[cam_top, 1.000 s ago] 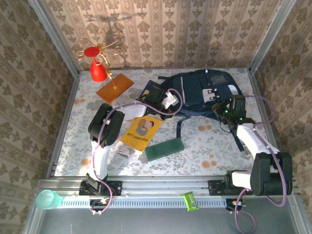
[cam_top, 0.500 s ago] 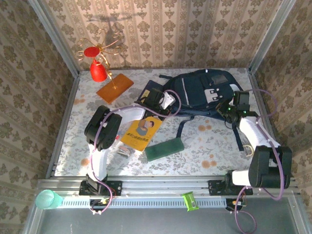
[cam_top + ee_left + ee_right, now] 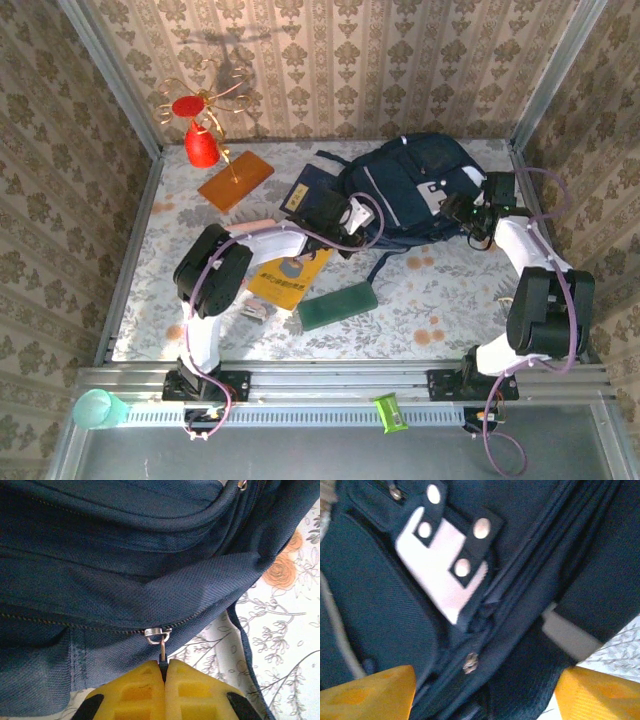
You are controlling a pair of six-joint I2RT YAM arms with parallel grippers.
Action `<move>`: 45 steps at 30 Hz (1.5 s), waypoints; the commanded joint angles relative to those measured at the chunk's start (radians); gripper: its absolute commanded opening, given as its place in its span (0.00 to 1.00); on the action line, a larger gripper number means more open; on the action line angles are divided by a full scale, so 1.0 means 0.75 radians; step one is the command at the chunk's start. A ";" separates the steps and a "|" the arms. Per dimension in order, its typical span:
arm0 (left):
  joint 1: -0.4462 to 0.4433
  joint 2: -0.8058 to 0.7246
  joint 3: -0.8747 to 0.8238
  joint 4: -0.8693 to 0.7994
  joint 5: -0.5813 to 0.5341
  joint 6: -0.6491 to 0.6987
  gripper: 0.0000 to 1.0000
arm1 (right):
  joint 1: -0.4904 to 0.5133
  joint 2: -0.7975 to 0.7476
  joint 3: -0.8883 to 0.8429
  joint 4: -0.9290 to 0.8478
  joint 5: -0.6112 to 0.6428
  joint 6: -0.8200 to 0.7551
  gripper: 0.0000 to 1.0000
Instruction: Pack the student bag
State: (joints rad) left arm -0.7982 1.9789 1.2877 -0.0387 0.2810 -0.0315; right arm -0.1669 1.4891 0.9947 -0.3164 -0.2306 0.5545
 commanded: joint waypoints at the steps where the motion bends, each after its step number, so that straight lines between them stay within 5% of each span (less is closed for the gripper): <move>1: -0.025 -0.051 0.000 0.010 0.017 -0.060 0.00 | 0.021 -0.141 -0.086 0.007 -0.152 0.108 0.86; 6: -0.032 -0.059 -0.035 0.060 0.008 -0.095 0.00 | 0.102 -0.353 -0.329 0.097 -0.184 0.273 1.00; 13: -0.038 -0.075 -0.058 0.072 0.008 -0.093 0.00 | 0.312 -0.342 -0.467 0.303 -0.051 0.488 0.95; 23: -0.043 -0.100 -0.102 0.072 -0.018 -0.083 0.00 | 0.341 -0.091 -0.507 0.631 0.086 0.658 0.66; 32: -0.030 -0.066 -0.092 0.013 -0.146 -0.018 0.00 | 0.246 -0.120 -0.489 0.522 0.171 0.505 0.07; 45: 0.046 -0.053 -0.054 -0.099 -0.369 0.041 0.00 | 0.011 -0.193 -0.315 0.156 -0.054 0.104 0.00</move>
State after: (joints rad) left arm -0.7967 1.9358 1.2339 -0.0269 0.0963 -0.0216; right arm -0.1200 1.3373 0.6769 -0.1219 -0.2611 0.7567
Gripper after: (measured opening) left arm 0.045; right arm 0.067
